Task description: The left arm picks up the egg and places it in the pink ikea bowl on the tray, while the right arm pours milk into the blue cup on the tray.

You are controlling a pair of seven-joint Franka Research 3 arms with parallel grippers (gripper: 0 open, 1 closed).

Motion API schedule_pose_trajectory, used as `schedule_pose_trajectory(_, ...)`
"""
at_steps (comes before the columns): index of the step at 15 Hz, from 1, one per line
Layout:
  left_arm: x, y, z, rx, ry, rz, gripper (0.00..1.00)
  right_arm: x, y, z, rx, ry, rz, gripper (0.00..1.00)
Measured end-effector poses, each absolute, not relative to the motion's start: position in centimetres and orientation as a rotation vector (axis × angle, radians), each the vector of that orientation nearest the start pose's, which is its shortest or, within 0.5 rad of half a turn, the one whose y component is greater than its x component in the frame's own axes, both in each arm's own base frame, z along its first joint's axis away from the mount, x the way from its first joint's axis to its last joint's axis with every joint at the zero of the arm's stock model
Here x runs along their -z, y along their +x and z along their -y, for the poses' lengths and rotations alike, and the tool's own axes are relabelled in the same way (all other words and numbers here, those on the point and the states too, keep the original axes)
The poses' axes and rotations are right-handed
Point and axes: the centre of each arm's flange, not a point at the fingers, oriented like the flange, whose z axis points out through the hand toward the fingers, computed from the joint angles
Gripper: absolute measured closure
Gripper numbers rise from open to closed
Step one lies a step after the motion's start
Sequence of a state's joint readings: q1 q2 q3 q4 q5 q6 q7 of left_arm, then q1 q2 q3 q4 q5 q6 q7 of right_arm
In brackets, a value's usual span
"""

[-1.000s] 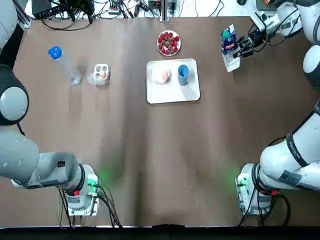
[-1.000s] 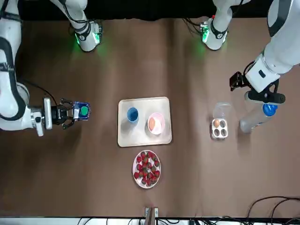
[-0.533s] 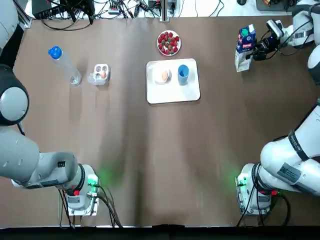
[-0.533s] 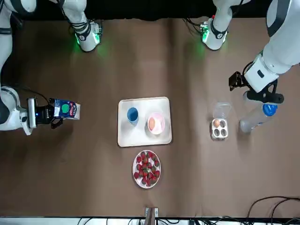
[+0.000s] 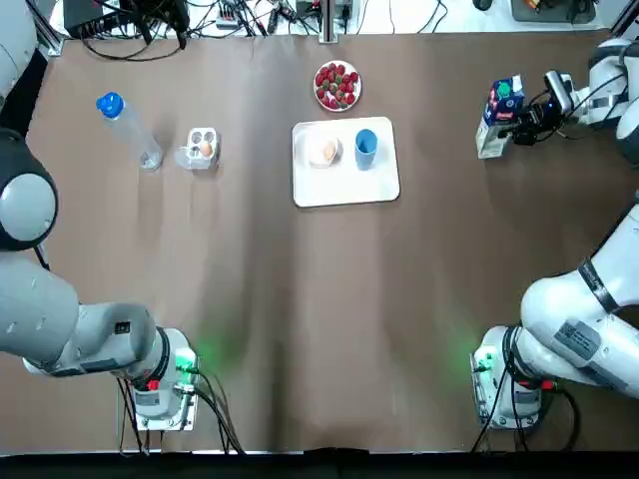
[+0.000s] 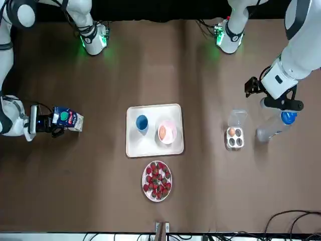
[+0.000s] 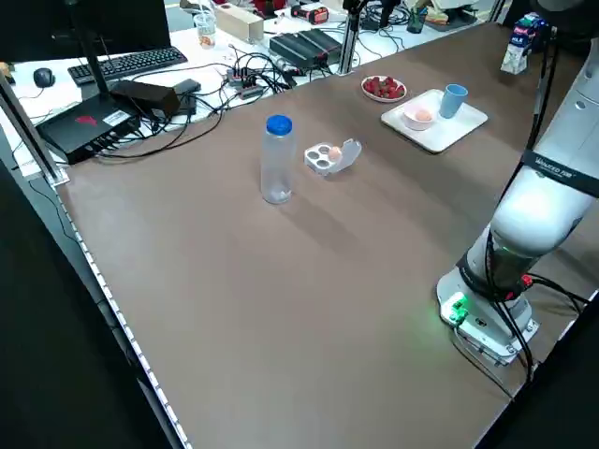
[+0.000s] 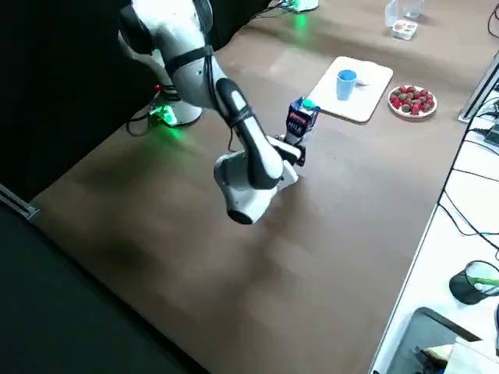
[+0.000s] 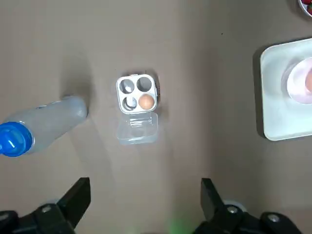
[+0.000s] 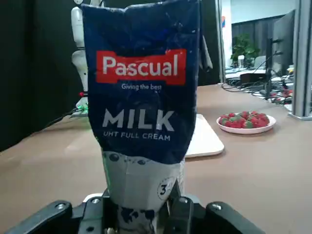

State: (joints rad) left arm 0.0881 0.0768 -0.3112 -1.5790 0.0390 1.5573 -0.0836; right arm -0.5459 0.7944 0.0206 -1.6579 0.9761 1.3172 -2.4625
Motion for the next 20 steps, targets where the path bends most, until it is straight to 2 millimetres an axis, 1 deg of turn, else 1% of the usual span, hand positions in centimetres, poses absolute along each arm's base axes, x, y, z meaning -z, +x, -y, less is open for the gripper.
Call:
schedule_pose_trajectory(4,-57.8,56.0,11.6,-0.142,-3.101,-0.218,0.00,-14.4,53.2,22.5,1.039,-1.307,1.264,0.58)
schedule_pose_trajectory(9,-57.7,56.0,11.7,-0.145,-3.100,-0.215,0.00,-13.4,52.6,24.9,1.030,-1.310,1.317,0.58)
schedule_pose_trajectory(12,-57.7,56.0,11.7,-0.146,-3.100,-0.214,0.00,-12.3,52.5,25.1,1.029,-1.289,1.349,0.58)
schedule_pose_trajectory(13,-57.7,56.0,11.8,-0.146,-3.100,-0.215,0.00,-11.3,52.5,25.0,1.032,-1.281,1.347,0.58)
schedule_pose_trajectory(14,-57.7,56.0,11.9,-0.146,-3.100,-0.217,0.00,-10.9,52.5,25.0,1.033,-1.278,1.345,0.58)
schedule_pose_trajectory(20,-57.7,55.9,12.4,-0.146,-3.099,-0.228,0.00,-9.6,52.2,24.8,1.047,-1.258,1.346,0.56)
